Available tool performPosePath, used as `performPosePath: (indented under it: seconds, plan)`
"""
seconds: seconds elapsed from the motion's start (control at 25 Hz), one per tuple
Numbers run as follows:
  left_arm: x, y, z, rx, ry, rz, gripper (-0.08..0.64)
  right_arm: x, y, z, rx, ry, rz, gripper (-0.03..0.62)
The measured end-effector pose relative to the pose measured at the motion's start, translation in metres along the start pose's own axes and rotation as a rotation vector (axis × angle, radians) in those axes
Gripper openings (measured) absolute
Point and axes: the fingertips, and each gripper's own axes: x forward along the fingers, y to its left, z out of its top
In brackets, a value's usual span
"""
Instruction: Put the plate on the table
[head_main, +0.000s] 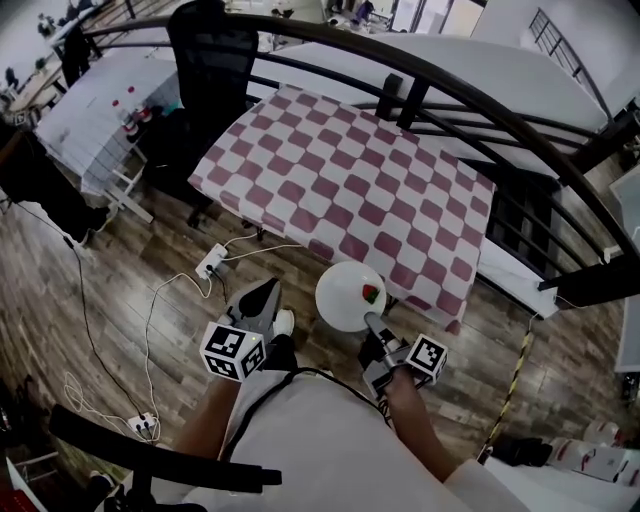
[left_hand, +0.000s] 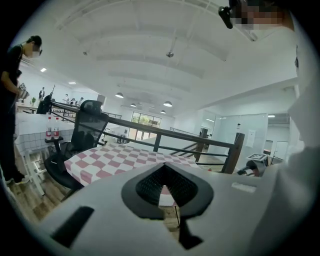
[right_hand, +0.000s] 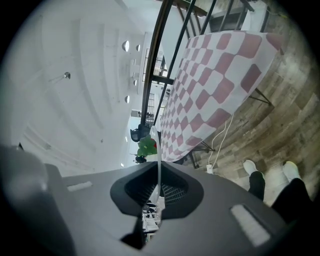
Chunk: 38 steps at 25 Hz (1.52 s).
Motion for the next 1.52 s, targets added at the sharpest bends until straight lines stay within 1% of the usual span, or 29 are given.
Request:
performPosePath:
  seconds: [0.4,0.64,0.92,1.12,1.52]
  plan:
    - [0.037,0.060,0.040,0.017,0.005,-0.069,0.002,0.070,0.036,0.011,0.002,-0.056,0.019,0.017]
    - [0.054,0.100,0.054,0.014,0.006,-0.098,0.002,0.109,0.050,0.014,0.009,-0.090,0.026,0.017]
    - [0.073,0.115,0.064,0.032,0.001,-0.137,0.002,0.123,0.056,0.022,0.014,-0.137,0.037,0.017]
    - [0.098,0.146,0.078,0.024,0.017,-0.160,0.002,0.154,0.059,0.037,0.039,-0.169,0.020,0.017]
    - [0.131,0.182,0.087,0.017,0.046,-0.179,0.002,0.191,0.066,0.066,0.045,-0.192,-0.002,0.017]
